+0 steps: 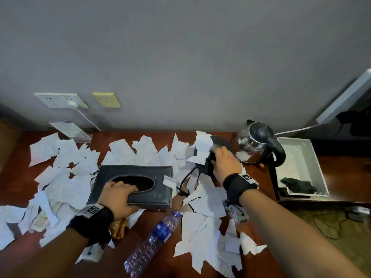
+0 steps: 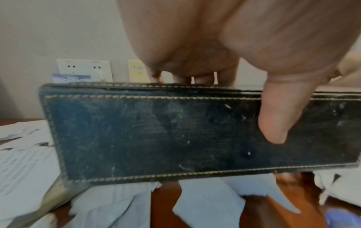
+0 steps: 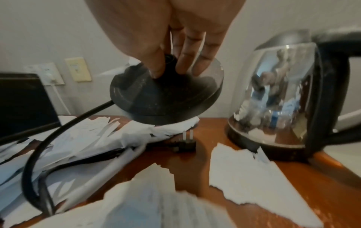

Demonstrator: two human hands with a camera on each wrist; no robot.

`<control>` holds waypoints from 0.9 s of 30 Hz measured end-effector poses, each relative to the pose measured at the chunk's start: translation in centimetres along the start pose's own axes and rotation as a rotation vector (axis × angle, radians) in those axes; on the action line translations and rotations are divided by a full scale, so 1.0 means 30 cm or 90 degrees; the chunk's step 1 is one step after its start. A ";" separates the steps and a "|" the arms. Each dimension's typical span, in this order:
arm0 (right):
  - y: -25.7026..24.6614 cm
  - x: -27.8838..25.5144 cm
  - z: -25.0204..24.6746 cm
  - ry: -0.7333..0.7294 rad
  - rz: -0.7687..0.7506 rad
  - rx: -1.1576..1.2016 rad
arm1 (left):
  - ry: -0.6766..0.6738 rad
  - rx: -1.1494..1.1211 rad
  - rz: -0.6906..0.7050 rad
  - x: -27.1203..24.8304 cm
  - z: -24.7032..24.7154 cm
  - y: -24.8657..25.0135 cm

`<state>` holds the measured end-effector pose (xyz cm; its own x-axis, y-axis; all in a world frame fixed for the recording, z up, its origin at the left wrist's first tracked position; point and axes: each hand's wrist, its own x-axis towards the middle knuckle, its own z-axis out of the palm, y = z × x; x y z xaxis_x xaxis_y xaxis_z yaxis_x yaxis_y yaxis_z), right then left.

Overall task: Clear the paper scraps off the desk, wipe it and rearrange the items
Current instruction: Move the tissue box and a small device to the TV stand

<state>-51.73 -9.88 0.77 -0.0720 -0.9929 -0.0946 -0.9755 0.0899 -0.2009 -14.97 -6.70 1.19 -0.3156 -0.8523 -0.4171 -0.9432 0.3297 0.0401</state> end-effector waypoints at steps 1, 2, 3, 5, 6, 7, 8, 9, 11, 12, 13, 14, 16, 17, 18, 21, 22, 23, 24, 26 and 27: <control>-0.007 -0.006 -0.019 0.022 -0.020 -0.021 | 0.003 -0.005 -0.006 -0.003 -0.019 0.008; -0.014 -0.013 -0.038 0.042 -0.037 -0.040 | 0.006 -0.011 -0.011 -0.007 -0.036 0.014; -0.021 -0.020 -0.056 0.062 -0.053 -0.056 | 0.011 -0.015 -0.014 -0.010 -0.053 0.020; -0.036 -0.035 -0.094 0.100 -0.080 -0.073 | 0.027 -0.024 -0.012 -0.018 -0.084 0.033; -0.042 -0.041 -0.112 0.115 -0.090 -0.080 | 0.033 -0.031 -0.014 -0.022 -0.097 0.037; -0.048 -0.046 -0.127 0.132 -0.100 -0.085 | 0.035 -0.042 -0.017 -0.028 -0.109 0.039; -0.053 -0.051 -0.142 0.148 -0.109 -0.088 | 0.038 -0.058 -0.020 -0.034 -0.116 0.036; -0.058 -0.057 -0.156 0.161 -0.117 -0.090 | 0.043 -0.074 -0.025 -0.041 -0.122 0.030; -0.073 -0.068 -0.184 0.187 -0.125 -0.091 | 0.053 -0.100 -0.038 -0.058 -0.135 0.013; -0.081 -0.074 -0.196 0.197 -0.123 -0.087 | 0.058 -0.112 -0.046 -0.069 -0.141 0.003; -0.090 -0.082 -0.206 0.205 -0.119 -0.079 | 0.064 -0.121 -0.051 -0.079 -0.148 -0.007; -0.099 -0.089 -0.217 0.211 -0.113 -0.070 | 0.067 -0.127 -0.056 -0.088 -0.154 -0.017; -0.117 -0.099 -0.237 0.220 -0.097 -0.056 | 0.071 -0.139 -0.062 -0.106 -0.164 -0.037; -0.126 -0.104 -0.248 0.226 -0.089 -0.048 | 0.075 -0.146 -0.065 -0.113 -0.168 -0.046; -0.135 -0.107 -0.260 0.238 -0.084 -0.038 | 0.079 -0.152 -0.066 -0.120 -0.172 -0.055; -0.158 -0.117 -0.301 0.297 -0.087 -0.006 | 0.091 -0.162 -0.070 -0.137 -0.184 -0.072; -0.166 -0.119 -0.317 0.315 -0.087 0.002 | 0.095 -0.167 -0.071 -0.141 -0.189 -0.077; -0.174 -0.120 -0.333 0.329 -0.085 0.010 | 0.103 -0.171 -0.070 -0.143 -0.194 -0.081; -0.182 -0.119 -0.349 0.340 -0.081 0.018 | 0.113 -0.176 -0.068 -0.144 -0.201 -0.085; -0.194 -0.113 -0.377 0.349 -0.062 0.042 | 0.133 -0.185 -0.059 -0.144 -0.221 -0.090; -0.196 -0.110 -0.389 0.351 -0.050 0.055 | 0.141 -0.188 -0.053 -0.145 -0.231 -0.090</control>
<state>-48.19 -8.05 13.65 -0.1213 -0.8884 0.4427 -0.9633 -0.0023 -0.2685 -11.76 -6.71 9.18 -0.2202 -0.9493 -0.2245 -0.9456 0.1512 0.2880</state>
